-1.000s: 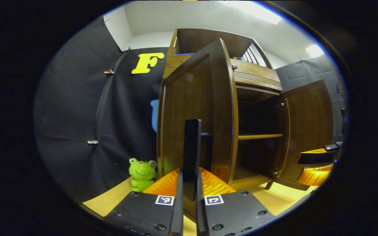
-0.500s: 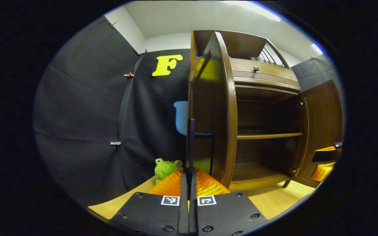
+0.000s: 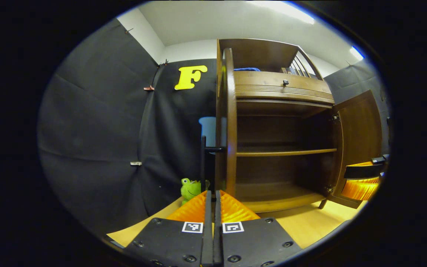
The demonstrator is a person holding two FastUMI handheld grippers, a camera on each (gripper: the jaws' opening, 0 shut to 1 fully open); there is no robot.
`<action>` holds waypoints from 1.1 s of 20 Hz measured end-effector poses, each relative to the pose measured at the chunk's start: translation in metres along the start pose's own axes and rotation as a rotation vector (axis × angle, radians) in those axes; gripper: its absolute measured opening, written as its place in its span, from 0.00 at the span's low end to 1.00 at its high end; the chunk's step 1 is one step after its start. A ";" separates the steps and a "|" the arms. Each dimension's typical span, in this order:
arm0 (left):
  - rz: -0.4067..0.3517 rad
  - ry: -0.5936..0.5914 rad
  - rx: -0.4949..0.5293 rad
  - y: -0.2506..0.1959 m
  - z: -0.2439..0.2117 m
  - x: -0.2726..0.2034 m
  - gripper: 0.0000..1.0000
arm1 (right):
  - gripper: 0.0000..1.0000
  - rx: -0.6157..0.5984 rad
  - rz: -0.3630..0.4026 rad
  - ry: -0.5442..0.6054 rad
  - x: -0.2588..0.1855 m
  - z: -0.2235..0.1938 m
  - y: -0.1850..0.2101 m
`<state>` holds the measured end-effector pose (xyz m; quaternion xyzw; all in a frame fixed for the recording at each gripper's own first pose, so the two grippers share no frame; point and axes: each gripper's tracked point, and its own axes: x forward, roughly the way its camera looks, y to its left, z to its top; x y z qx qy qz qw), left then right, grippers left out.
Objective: Open the right door of the double-door shoe cabinet with the right hand, and open the left door with the left hand.
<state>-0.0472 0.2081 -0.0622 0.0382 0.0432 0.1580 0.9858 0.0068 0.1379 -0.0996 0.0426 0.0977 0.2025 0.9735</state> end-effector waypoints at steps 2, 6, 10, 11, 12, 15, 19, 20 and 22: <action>-0.072 0.005 -0.046 -0.024 0.007 -0.014 0.05 | 0.93 -0.002 -0.035 -0.004 -0.005 0.003 -0.009; -0.129 0.023 -0.080 -0.055 0.021 -0.026 0.07 | 0.93 -0.011 -0.136 -0.042 -0.021 0.021 -0.033; -0.241 0.011 -0.042 -0.110 0.029 -0.035 0.37 | 0.94 -0.046 -0.234 -0.080 -0.045 0.037 -0.054; -0.263 0.013 -0.028 -0.122 0.029 -0.036 0.52 | 0.95 -0.052 -0.254 -0.087 -0.052 0.039 -0.060; -0.281 0.015 -0.017 -0.131 0.029 -0.035 0.67 | 0.94 -0.060 -0.278 -0.095 -0.060 0.043 -0.068; -0.309 -0.016 -0.014 -0.155 0.038 -0.038 0.97 | 0.97 -0.072 -0.327 -0.119 -0.076 0.051 -0.080; -0.330 -0.042 -0.037 -0.178 0.049 -0.043 0.96 | 0.99 -0.068 -0.377 -0.123 -0.096 0.052 -0.109; -0.337 -0.043 -0.034 -0.185 0.049 -0.044 0.97 | 0.97 -0.065 -0.387 -0.123 -0.100 0.053 -0.114; -0.348 -0.056 -0.035 -0.194 0.053 -0.046 0.97 | 0.97 -0.059 -0.401 -0.124 -0.107 0.054 -0.121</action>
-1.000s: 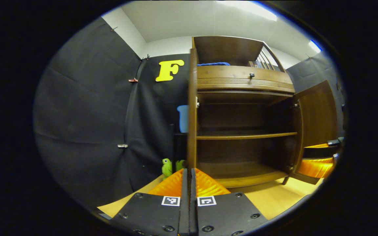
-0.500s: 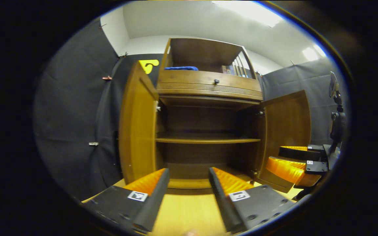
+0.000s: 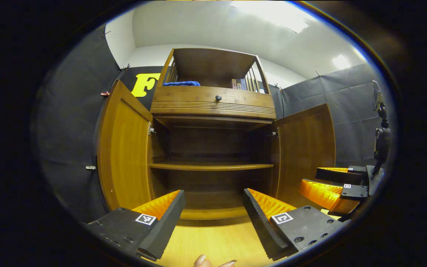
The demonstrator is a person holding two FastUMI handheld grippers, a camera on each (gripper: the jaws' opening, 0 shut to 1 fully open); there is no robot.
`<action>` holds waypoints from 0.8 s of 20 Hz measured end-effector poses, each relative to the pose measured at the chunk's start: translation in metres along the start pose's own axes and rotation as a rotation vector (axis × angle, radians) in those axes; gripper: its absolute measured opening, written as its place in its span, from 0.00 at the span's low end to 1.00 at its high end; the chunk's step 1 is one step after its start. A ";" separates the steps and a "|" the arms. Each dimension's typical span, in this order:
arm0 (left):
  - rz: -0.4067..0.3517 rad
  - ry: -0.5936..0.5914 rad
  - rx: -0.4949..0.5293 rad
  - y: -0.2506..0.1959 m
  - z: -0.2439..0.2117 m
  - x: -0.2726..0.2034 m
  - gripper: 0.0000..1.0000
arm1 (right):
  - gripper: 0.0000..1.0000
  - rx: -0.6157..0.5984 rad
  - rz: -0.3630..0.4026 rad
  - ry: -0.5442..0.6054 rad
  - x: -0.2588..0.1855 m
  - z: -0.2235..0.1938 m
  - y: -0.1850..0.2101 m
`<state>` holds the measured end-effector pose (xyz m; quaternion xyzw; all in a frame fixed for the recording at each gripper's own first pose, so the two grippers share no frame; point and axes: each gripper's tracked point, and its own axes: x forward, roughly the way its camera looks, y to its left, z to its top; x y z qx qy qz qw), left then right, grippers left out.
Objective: Open the right door of the double-door shoe cabinet with the right hand, and open the left door with the left hand.
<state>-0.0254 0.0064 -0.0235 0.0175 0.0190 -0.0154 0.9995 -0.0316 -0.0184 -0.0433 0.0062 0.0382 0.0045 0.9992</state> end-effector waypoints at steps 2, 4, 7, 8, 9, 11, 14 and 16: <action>-0.014 -0.014 0.001 -0.010 0.004 0.002 0.97 | 0.99 0.002 -0.009 0.002 -0.003 0.000 -0.008; -0.023 -0.020 0.001 -0.015 0.005 0.003 0.97 | 0.97 0.002 -0.015 0.004 -0.005 -0.001 -0.014; -0.031 -0.016 0.004 -0.022 0.004 0.005 0.97 | 0.99 0.005 -0.013 0.000 -0.008 0.001 -0.018; -0.034 -0.014 0.002 -0.023 0.002 0.005 0.97 | 0.99 0.004 -0.012 -0.003 -0.009 0.003 -0.018; -0.035 -0.012 -0.001 -0.024 0.002 0.006 0.97 | 0.99 0.001 -0.012 -0.005 -0.010 0.003 -0.018; -0.037 -0.010 -0.002 -0.026 0.002 0.005 0.97 | 0.97 -0.001 -0.009 -0.007 -0.010 0.004 -0.019; -0.035 -0.012 -0.001 -0.026 0.003 0.003 0.97 | 0.97 0.003 0.003 -0.006 -0.010 0.003 -0.017; -0.035 -0.014 0.001 -0.027 0.003 0.002 0.97 | 0.97 0.005 0.008 -0.008 -0.010 0.004 -0.017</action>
